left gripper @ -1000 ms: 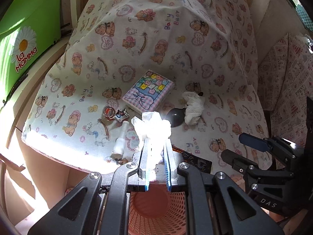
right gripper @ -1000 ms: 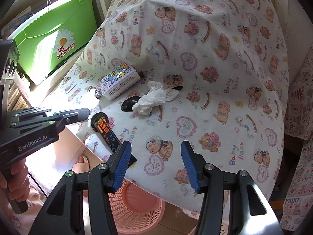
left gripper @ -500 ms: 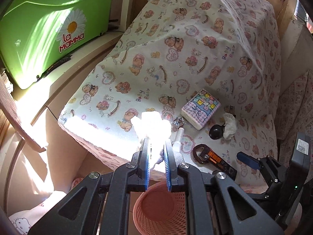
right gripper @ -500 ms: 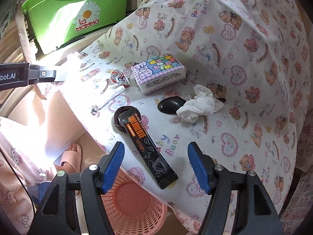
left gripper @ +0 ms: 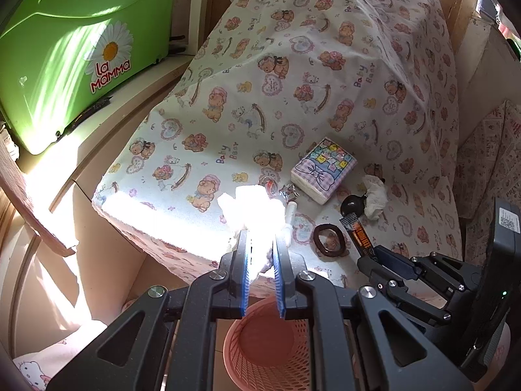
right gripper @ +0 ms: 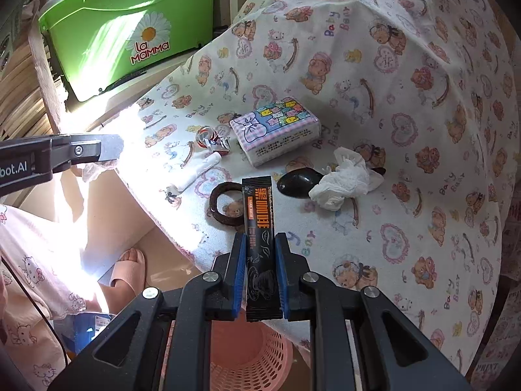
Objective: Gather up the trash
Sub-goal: 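Carry the tissue and packet down over the pink basket with both tools, then open the left tool to drop the tissue while the right tool drops the packet into the basket, then move both tools back up to the items on the table, then grasp the red keychain beside the white tube with the left tool, then grasp the dark hair tie with the right tool while the left tool holds the keychain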
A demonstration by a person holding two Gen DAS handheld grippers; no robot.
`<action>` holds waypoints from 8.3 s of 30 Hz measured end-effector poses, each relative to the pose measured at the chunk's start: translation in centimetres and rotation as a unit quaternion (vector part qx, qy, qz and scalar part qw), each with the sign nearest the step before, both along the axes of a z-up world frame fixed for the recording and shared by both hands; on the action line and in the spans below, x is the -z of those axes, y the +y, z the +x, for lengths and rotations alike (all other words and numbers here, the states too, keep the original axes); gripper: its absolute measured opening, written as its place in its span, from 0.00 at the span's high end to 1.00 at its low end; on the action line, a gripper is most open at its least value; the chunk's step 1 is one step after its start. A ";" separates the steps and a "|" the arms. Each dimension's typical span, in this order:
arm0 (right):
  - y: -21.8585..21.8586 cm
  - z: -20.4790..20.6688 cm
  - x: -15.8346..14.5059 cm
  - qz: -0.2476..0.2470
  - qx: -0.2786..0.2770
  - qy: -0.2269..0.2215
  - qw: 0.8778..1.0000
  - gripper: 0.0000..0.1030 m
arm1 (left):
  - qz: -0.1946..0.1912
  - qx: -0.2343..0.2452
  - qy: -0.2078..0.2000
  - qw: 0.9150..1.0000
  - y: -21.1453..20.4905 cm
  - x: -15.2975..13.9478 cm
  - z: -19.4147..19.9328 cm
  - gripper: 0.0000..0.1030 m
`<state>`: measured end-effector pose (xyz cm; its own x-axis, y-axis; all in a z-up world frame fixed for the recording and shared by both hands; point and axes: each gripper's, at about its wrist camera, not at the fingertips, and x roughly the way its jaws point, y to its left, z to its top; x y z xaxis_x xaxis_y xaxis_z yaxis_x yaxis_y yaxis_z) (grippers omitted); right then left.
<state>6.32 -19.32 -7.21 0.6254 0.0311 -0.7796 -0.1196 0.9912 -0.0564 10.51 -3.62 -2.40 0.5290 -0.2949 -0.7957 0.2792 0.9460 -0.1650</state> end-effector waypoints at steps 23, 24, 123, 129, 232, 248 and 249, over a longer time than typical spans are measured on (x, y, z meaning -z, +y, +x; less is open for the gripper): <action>-2.4 -5.2 -3.9 0.132 -0.008 -0.016 0.991 0.81 | 0.001 0.055 -0.003 0.998 -1.9 0.1 -3.4 0.88; -2.2 -5.6 -4.2 0.133 -0.013 -0.017 0.991 0.81 | 0.001 0.056 -0.002 0.998 -1.9 0.2 -3.7 0.88; 1.1 -6.9 12.3 -0.003 0.142 0.093 0.986 0.40 | 0.079 -0.022 0.048 0.996 0.1 8.3 -3.1 0.27; 1.4 -7.7 8.3 -0.012 0.141 0.049 0.989 0.40 | 0.059 -0.030 -0.018 0.998 1.0 4.9 -3.7 0.20; -2.9 -0.5 -2.0 0.022 0.097 -0.035 0.994 0.33 | 0.029 -0.044 -0.057 0.997 -0.3 -1.3 5.7 0.96; 2.8 3.7 1.7 0.020 0.055 0.006 0.998 0.33 | -0.003 -0.064 -0.065 0.996 0.6 -3.1 5.6 0.96; 3.0 3.9 1.8 0.014 0.057 0.002 0.998 0.33 | -0.004 -0.064 -0.065 0.996 0.6 -3.2 5.6 0.96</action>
